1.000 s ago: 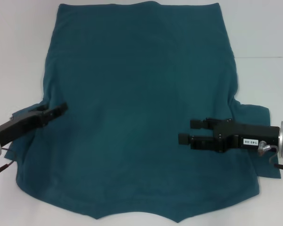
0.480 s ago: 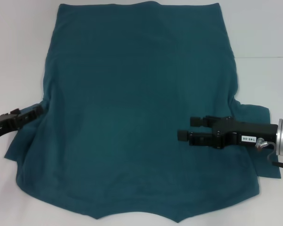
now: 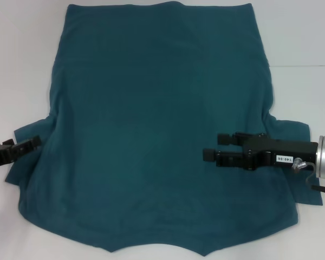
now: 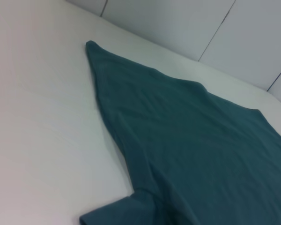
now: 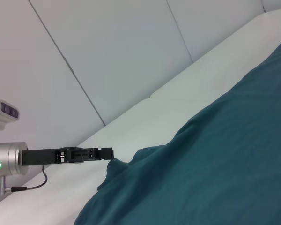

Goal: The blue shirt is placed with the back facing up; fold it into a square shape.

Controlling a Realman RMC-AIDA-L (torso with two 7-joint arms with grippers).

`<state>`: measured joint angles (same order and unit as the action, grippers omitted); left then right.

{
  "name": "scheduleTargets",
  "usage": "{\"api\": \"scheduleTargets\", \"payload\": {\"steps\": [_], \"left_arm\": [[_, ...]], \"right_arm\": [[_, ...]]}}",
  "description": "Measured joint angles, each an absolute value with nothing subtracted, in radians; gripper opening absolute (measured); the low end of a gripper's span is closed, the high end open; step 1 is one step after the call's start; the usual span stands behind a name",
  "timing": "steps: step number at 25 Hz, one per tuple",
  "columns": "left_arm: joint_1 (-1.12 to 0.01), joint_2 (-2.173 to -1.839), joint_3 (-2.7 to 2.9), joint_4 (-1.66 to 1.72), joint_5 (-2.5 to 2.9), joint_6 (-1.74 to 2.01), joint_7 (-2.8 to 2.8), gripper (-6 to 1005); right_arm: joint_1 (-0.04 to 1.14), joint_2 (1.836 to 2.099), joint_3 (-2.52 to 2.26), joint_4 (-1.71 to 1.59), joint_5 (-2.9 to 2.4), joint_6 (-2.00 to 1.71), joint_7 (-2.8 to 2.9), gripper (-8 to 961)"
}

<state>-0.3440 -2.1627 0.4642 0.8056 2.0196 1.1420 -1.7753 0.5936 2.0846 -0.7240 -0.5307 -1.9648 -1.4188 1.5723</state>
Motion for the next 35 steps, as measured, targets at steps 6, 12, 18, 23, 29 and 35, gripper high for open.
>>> {"api": "scheduleTargets", "payload": {"steps": [6,12,18,23,29,35], "left_arm": [[-0.342,-2.164,0.468,0.798,2.046,1.142,-1.776,874],[-0.347,-2.164,0.472,0.781,2.049,1.142,-1.776,869],[-0.358,-2.163,0.473,0.773,2.071,1.141,-1.776,864],[-0.362,-2.163,0.475,0.773,2.072,1.141,-1.776,860],[-0.365,-2.163,0.475,0.773,2.072,1.138,-1.778,855],[-0.371,-2.163,0.469,0.772,2.066,1.114,-1.798,751]], "right_arm": [[0.594,2.085,-0.724,-0.531,-1.965,-1.419,1.572,882],[0.593,2.085,-0.724,-0.531,-1.965,-1.419,1.572,882],[0.591,2.085,-0.724,-0.531,-1.965,-1.419,1.572,882],[0.591,2.085,-0.724,-0.531,-1.965,-1.419,1.572,882],[0.589,2.085,-0.724,-0.531,-1.965,-1.419,1.572,881],[0.589,2.085,-0.724,-0.528,-1.965,-1.419,1.567,881]]}}
